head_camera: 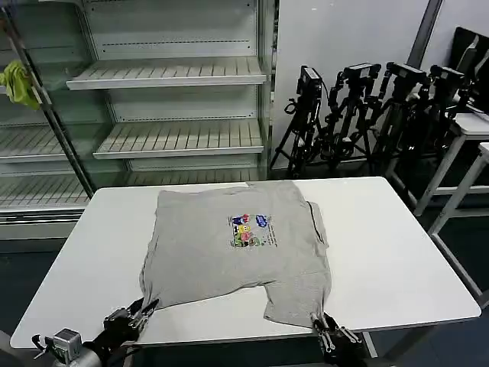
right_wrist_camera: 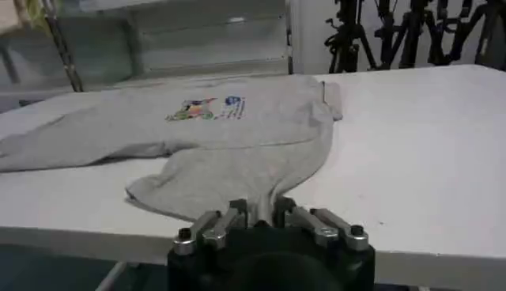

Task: Fold and organize the clothes.

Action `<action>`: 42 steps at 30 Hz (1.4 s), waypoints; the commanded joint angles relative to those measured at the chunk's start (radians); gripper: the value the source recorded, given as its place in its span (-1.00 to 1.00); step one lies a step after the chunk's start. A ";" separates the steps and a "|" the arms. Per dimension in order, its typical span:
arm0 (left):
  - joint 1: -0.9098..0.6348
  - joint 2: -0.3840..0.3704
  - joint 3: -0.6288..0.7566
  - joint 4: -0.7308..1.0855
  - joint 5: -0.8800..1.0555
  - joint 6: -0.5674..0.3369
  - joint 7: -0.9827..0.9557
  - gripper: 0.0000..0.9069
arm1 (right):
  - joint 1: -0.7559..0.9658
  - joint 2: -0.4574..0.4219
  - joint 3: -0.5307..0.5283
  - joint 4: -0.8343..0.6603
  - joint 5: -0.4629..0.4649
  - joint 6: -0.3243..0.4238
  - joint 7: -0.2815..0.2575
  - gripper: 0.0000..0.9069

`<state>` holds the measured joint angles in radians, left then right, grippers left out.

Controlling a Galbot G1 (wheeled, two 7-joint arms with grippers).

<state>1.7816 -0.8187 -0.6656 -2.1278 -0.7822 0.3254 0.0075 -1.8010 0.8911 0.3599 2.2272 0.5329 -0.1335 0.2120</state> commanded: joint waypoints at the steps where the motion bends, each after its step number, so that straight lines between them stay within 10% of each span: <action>1: 0.000 0.000 0.004 0.003 0.001 0.003 -0.002 -0.84 | 0.010 0.007 -0.009 -0.007 0.001 -0.004 0.003 -1.00; 27: 0.133 0.035 -0.135 -0.137 -0.008 -0.013 -0.008 -0.84 | -0.279 -0.080 0.282 0.224 0.021 0.031 -0.001 -1.00; 42: -0.230 0.001 0.001 0.006 -0.018 -0.040 -0.001 -0.84 | 0.153 -0.088 0.180 0.094 0.093 -0.015 0.021 -1.00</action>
<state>1.6854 -0.8119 -0.7033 -2.1618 -0.8026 0.2903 0.0042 -1.7429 0.8075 0.5369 2.3340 0.6171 -0.1459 0.2254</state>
